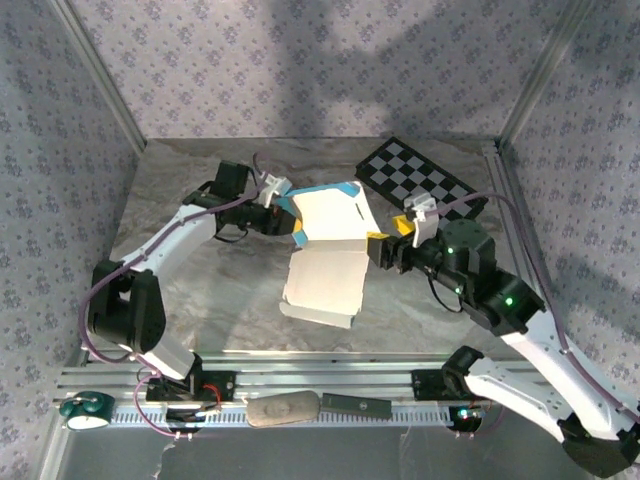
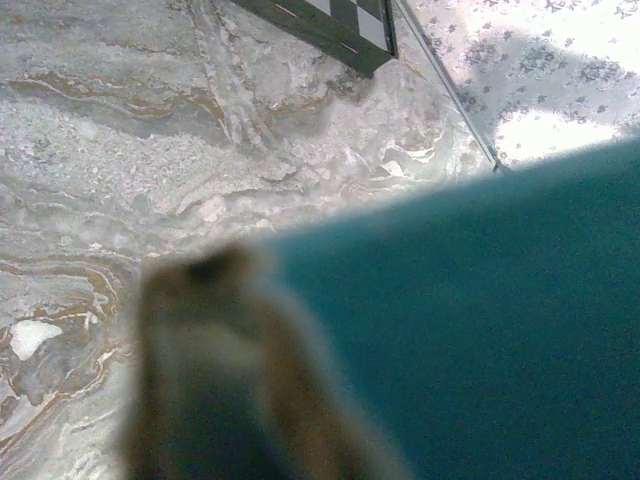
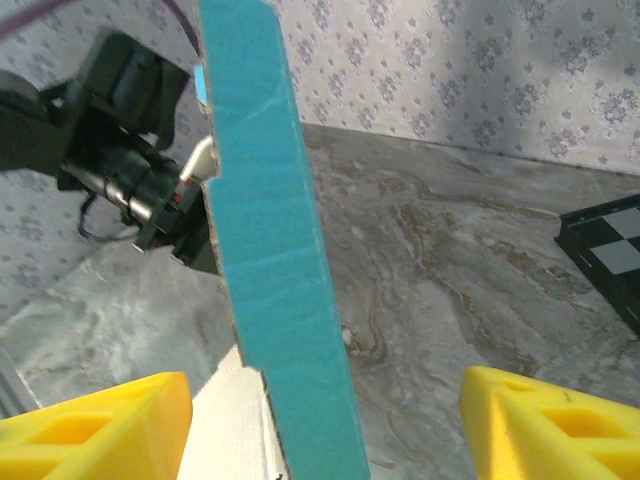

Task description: Fold the paper box

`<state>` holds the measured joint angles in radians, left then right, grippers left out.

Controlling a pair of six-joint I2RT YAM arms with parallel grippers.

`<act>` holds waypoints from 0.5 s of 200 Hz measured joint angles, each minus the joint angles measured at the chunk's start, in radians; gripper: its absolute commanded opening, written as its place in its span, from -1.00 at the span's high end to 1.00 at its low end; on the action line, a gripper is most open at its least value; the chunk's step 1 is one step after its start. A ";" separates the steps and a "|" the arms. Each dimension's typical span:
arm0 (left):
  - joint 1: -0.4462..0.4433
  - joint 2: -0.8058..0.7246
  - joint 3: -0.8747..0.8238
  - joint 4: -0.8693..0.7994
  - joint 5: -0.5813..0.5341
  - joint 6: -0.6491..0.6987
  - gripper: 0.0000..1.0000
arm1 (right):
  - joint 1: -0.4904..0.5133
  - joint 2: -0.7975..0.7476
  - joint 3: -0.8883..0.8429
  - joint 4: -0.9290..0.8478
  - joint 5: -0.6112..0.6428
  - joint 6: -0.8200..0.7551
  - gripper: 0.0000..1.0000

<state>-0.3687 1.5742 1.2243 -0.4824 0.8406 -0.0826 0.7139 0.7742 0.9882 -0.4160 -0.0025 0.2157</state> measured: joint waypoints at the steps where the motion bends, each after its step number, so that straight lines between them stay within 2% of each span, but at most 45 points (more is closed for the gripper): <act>1: 0.000 0.000 0.002 -0.001 -0.001 0.000 1.00 | 0.000 0.001 0.000 0.000 0.001 -0.001 -0.46; 56: -0.008 0.006 0.030 -0.040 -0.023 0.004 1.00 | -0.002 0.099 0.083 -0.016 0.064 -0.081 -0.46; 100: -0.013 0.006 0.030 -0.067 -0.032 0.008 1.00 | -0.029 0.214 0.193 -0.034 0.051 -0.129 -0.33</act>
<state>-0.3813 1.5799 1.2541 -0.5495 0.8085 -0.0746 0.6846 0.9878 1.1816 -0.4496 0.0490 0.0868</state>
